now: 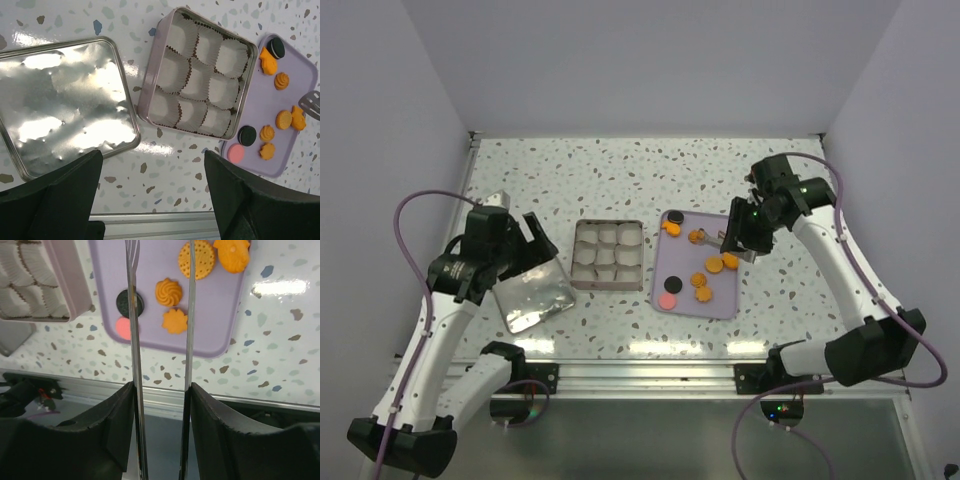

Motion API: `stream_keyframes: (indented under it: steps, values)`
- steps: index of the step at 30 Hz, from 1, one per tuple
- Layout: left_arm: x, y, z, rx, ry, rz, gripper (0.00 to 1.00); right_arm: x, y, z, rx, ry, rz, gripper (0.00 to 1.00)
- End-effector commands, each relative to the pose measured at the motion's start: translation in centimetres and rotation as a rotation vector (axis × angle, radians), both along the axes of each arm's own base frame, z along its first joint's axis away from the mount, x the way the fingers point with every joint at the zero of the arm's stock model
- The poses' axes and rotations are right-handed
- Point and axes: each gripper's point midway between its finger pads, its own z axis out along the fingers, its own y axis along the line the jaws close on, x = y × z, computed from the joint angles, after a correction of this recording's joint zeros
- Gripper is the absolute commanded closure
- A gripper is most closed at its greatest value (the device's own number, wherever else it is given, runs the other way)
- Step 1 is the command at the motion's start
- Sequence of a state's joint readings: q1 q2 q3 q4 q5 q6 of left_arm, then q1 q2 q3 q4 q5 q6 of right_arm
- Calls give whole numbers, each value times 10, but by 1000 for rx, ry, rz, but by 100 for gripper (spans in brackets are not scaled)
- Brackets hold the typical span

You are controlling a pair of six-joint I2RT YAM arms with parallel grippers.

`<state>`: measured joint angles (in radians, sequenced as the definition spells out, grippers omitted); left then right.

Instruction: Pack the cookies

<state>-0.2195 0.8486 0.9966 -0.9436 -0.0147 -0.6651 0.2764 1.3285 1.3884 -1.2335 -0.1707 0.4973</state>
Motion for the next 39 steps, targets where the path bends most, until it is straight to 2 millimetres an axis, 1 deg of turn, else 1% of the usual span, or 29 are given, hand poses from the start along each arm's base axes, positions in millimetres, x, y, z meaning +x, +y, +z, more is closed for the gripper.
stream_keyframes:
  steps: [1,3,4,7,12,15,19,23,27,30,34,39]
  values:
    - [-7,4,15,-15,-38,44,12,28,0,2,-95,-86,52,52]
    - [-9,7,15,-15,-43,60,12,34,0,-1,-135,-86,64,52]
    - [-10,8,14,-10,-42,66,12,37,4,-7,-140,-80,80,52]
    - [-11,10,10,-2,-27,75,12,43,10,-16,-147,-74,99,52]
    - [-11,14,10,8,-36,89,12,54,14,-25,-161,-75,108,52]
    - [-10,15,10,19,-38,89,12,59,21,-33,-158,-62,121,52]
    - [-9,18,9,33,-38,99,12,60,31,-39,-169,-47,151,52]
    - [-10,18,8,24,-42,111,11,61,31,-42,-186,-36,157,52]
    - [-11,19,1,27,-30,114,11,62,26,-45,-220,-22,164,52]
    - [-10,19,-1,30,-23,115,11,62,27,-46,-218,-15,166,52]
    - [-10,19,-1,31,-25,116,11,63,28,-53,-220,2,168,53]
    - [-10,22,0,46,-22,121,11,64,30,-58,-218,17,171,55]
